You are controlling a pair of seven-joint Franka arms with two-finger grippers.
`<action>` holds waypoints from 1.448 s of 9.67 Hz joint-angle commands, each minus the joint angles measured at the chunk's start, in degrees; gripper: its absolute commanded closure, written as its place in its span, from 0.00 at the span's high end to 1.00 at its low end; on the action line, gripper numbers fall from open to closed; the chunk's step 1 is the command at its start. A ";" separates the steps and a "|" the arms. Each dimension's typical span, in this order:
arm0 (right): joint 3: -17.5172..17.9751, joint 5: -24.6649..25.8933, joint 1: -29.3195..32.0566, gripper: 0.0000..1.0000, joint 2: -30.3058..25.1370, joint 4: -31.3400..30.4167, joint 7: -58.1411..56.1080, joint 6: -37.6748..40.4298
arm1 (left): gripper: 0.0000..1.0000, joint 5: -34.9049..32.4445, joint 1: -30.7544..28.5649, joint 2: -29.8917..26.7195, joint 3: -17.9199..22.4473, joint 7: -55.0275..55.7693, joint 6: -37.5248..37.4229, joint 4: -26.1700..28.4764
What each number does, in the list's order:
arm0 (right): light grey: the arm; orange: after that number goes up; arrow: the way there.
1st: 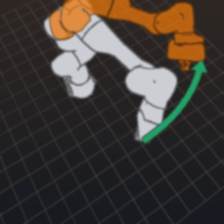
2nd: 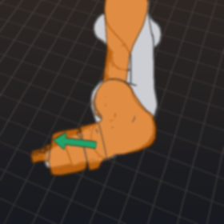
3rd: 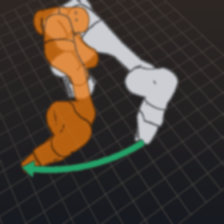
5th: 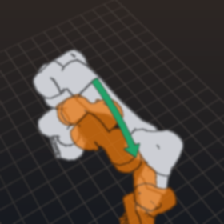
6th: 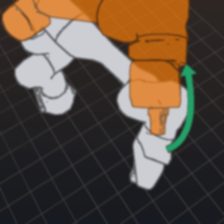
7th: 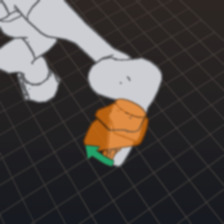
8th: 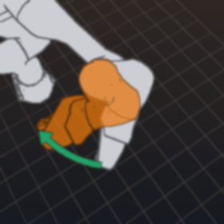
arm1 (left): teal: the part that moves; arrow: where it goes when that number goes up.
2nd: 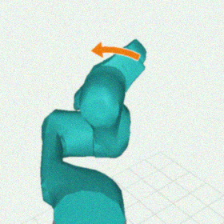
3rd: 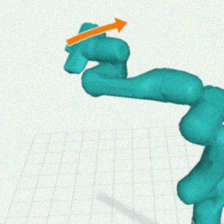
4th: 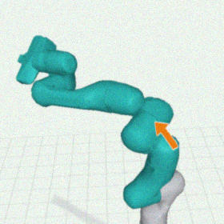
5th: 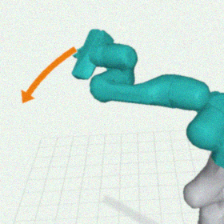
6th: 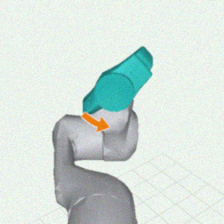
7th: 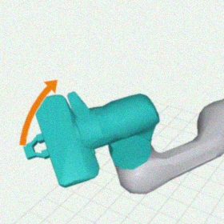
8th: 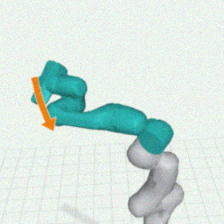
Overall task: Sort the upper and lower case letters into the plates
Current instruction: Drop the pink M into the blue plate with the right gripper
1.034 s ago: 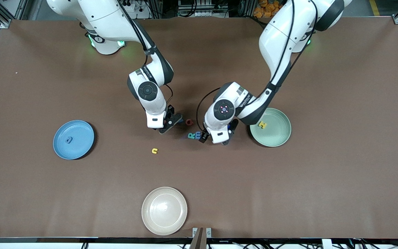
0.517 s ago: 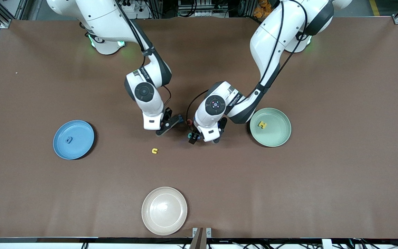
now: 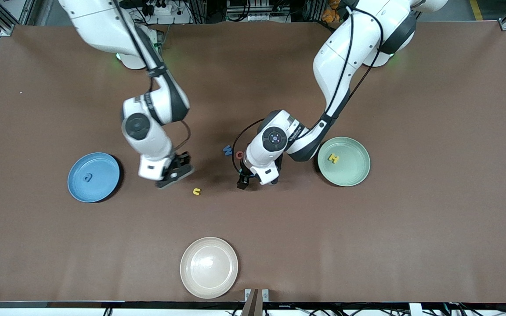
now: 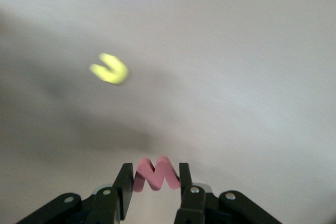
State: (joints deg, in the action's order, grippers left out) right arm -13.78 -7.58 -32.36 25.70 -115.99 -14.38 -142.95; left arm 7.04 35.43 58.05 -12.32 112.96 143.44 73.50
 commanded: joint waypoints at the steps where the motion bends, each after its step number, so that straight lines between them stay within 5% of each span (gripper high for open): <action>1: -2.21 0.19 5.69 0.07 -2.23 -3.63 -8.58 1.35 | 0.78 1.57 0.69 1.80 0.46 0.86 0.35 -2.22; 5: -3.00 0.19 17.92 0.08 -2.67 -2.49 -23.10 9.18 | 0.54 2.10 -0.09 1.72 0.46 -0.38 0.18 -1.78; 6: -3.00 0.19 19.16 0.19 -2.41 -2.40 -24.10 9.09 | 0.53 2.10 -0.88 1.37 0.46 -0.64 -0.08 -1.43; 7: -3.00 0.19 19.26 0.44 -2.14 -2.40 -23.68 9.09 | 0.52 2.53 -1.58 1.10 0.20 -2.55 -0.26 -1.43; 8: -3.00 0.11 19.35 0.99 -2.05 -1.53 -23.67 9.27 | 0.52 3.84 -2.03 0.84 0.28 -4.31 -0.52 -1.34; 12: -2.66 0.10 18.30 1.00 -1.44 1.45 -24.55 11.55 | 0.51 4.03 -1.94 0.92 0.28 -7.05 -3.60 -1.25; 14: -2.56 0.10 14.36 1.00 -0.65 3.65 -27.00 11.55 | 0.42 4.12 -1.24 1.27 0.28 -6.97 -3.60 -1.25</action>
State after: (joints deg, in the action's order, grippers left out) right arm -16.32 -7.51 -15.33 24.54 -114.32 -39.62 -132.51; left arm 9.38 33.59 58.36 -12.34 107.95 141.43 72.12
